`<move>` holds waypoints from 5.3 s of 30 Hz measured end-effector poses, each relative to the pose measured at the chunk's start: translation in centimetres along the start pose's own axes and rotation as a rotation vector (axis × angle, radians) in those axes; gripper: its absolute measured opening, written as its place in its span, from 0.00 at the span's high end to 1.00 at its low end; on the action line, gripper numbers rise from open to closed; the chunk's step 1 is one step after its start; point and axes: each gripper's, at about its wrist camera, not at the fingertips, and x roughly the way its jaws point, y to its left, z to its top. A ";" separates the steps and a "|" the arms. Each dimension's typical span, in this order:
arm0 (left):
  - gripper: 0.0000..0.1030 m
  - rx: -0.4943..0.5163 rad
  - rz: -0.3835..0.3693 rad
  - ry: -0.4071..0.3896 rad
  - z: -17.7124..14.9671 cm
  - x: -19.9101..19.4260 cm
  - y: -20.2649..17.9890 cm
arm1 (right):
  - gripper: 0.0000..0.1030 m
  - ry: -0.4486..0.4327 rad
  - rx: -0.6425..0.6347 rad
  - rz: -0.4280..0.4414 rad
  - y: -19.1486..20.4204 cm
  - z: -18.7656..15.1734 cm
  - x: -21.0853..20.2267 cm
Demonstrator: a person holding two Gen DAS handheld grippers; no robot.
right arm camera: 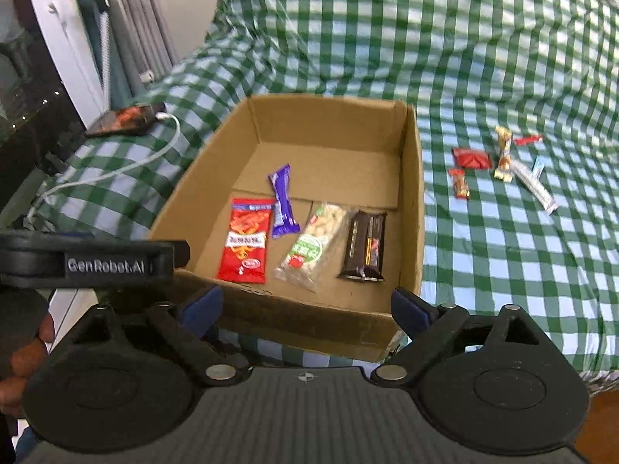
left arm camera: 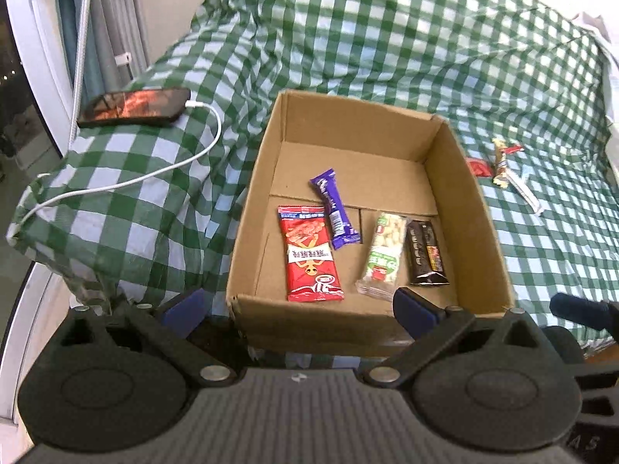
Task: Organize snacks
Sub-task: 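Open both tools, releasing the rice-cracker bar and purple bar into the box, then withdraw both open tools from the box and move toward the snack pile, then grasp the silver stick packet with the right tool while the left tool grasps the yellow candy packet, then carry the silver packet with the right tool while the left tool carries the yellow packet into the box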
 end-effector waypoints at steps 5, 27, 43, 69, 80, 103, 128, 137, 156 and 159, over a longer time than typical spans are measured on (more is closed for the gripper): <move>0.00 -0.005 -0.004 -0.040 -0.9 -2.2 -0.3 | 0.07 -0.046 -0.010 -0.001 0.0 -0.9 -2.4; 0.00 0.001 0.010 -0.105 -2.7 -5.9 -0.5 | 0.06 -0.122 0.002 -0.003 0.1 -2.9 -6.6; 0.00 0.004 0.011 -0.099 -3.0 -5.9 -0.4 | 0.05 -0.115 0.009 0.000 0.0 -3.1 -6.6; 0.00 0.030 0.036 -0.043 -2.4 -3.9 -1.4 | 0.05 -0.066 0.069 0.018 -1.3 -3.3 -4.7; 0.00 0.051 0.042 -0.017 -1.7 -2.9 -2.9 | 0.05 -0.052 0.114 0.027 -3.1 -3.6 -3.9; 0.00 0.160 -0.016 0.029 2.1 -0.6 -10.4 | 0.05 -0.089 0.280 -0.042 -10.9 -3.6 -3.6; 0.00 0.354 -0.140 0.101 19.4 21.4 -33.0 | 0.05 -0.217 0.323 -0.358 -34.1 3.6 9.7; 0.00 0.326 -0.149 0.176 23.1 36.0 -39.8 | 0.05 -0.084 0.230 -0.293 -42.0 7.5 23.6; 0.88 0.396 -0.150 0.172 23.4 38.0 -42.1 | 0.77 -0.079 -0.020 -0.314 -40.9 7.0 27.7; 0.88 0.401 -0.170 0.149 22.6 34.7 -40.9 | 0.77 -0.072 0.045 -0.320 -40.8 6.6 25.7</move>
